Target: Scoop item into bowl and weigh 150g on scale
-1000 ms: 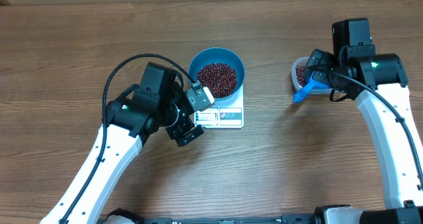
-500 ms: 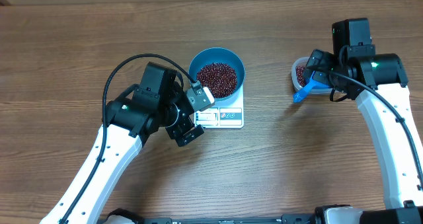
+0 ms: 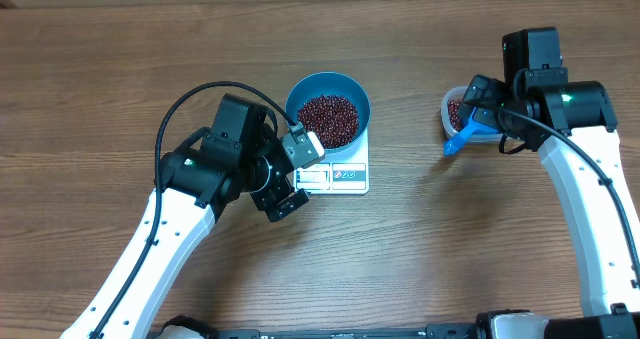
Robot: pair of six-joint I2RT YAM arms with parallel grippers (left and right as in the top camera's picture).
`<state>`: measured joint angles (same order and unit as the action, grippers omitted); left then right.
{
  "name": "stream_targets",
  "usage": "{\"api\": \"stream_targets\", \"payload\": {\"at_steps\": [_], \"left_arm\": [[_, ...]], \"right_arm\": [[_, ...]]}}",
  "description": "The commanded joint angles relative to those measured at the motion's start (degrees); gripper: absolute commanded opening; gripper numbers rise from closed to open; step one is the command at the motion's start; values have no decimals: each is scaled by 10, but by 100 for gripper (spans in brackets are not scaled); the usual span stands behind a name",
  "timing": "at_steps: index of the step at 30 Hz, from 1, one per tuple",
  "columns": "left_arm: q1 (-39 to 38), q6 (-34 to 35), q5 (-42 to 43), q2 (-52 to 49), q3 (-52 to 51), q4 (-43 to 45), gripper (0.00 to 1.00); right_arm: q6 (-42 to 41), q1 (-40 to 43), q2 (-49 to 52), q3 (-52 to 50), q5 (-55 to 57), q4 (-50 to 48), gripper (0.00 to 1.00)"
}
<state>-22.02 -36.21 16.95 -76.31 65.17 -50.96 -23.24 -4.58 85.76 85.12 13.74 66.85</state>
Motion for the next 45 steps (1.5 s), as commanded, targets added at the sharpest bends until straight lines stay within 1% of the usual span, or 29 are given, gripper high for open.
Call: {"api": "stream_targets", "payload": {"at_steps": [1,14,18,23,28,31,33,37,41,45], "left_arm": [[-1,-11,5,-3,-3,2,99],[-1,-11,5,-3,-3,2,100],[-1,-11,-14,-3,-3,0,100],[-1,-11,-14,2,-3,-12,100],[-1,-11,-14,30,-11,-12,99],[-1,-11,-8,69,-40,-4,100],[-1,-10,-7,95,-69,14,100],[-1,-8,7,160,-150,76,100],[-1,-1,29,239,-246,164,100],[-1,33,32,331,-343,273,100]], "right_arm": [[10,2,-9,1,1,-3,100],[10,2,-9,1,1,-3,100],[10,2,-9,1,1,-3,100],[10,2,-9,1,1,-3,100],[10,2,-9,1,1,-3,100],[10,2,-9,1,1,-3,100],[10,2,-9,1,1,-3,100],[10,2,-9,1,1,-3,100],[10,2,-9,1,1,-3,100],[10,2,-9,1,1,-3,100]]}}
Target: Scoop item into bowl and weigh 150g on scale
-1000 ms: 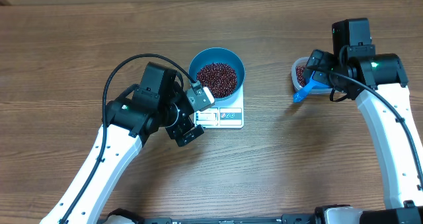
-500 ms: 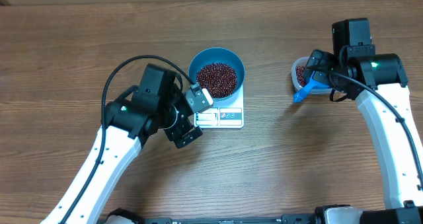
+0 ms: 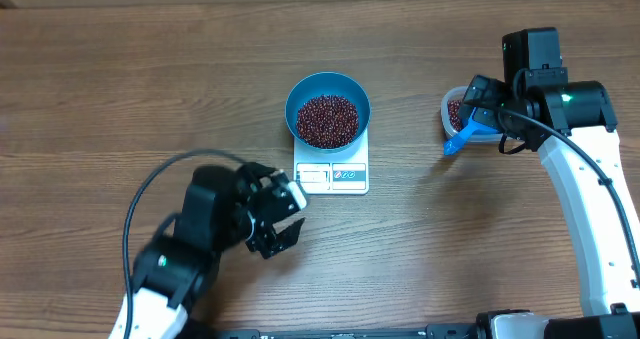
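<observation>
A blue bowl (image 3: 328,109) of dark red beans stands on a white scale (image 3: 332,175) at mid-table. My left gripper (image 3: 284,219) hangs open below and left of the scale, holding nothing. At the right, a white container (image 3: 455,111) of beans sits partly under my right gripper (image 3: 470,119), which is shut on a blue scoop (image 3: 458,139). The scoop's tip points down-left, outside the container.
Bare wooden table surrounds the scale. The left arm's black cable loops over the table at the lower left.
My left gripper has moved from beside the scale's left edge down and left, away from it. The right arm, scoop and bowl have not moved.
</observation>
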Robot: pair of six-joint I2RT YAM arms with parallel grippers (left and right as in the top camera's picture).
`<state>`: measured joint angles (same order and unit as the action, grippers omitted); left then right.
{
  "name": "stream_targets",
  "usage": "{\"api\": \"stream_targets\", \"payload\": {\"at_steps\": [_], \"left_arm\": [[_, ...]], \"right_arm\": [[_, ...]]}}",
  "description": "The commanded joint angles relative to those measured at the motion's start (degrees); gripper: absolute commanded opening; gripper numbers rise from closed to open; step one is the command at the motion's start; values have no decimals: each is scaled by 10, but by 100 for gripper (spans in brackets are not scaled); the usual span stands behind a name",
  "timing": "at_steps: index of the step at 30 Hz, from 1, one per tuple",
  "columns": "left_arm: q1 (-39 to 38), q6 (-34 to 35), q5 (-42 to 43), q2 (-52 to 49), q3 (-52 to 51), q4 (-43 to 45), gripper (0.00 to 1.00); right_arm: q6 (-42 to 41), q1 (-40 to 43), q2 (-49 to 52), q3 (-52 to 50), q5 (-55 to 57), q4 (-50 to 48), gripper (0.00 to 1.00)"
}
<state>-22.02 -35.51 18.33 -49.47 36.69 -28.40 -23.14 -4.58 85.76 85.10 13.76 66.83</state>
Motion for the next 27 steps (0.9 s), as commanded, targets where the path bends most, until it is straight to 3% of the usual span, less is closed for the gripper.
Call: {"api": "stream_targets", "payload": {"at_steps": [1,12,17,23,27], "left_arm": [[0,30,18,82,-77,70,100],[81,136,16,282,-238,297,100],[130,166,13,360,-276,336,99],[174,257,-25,433,-313,354,100],[193,358,-69,471,-336,355,99]], "right_arm": [[9,2,-9,1,1,-3,100],[9,2,-9,1,1,-3,100],[9,2,-9,1,1,-3,100],[9,2,-9,1,1,-3,100],[9,2,-9,1,1,-3,100]]}}
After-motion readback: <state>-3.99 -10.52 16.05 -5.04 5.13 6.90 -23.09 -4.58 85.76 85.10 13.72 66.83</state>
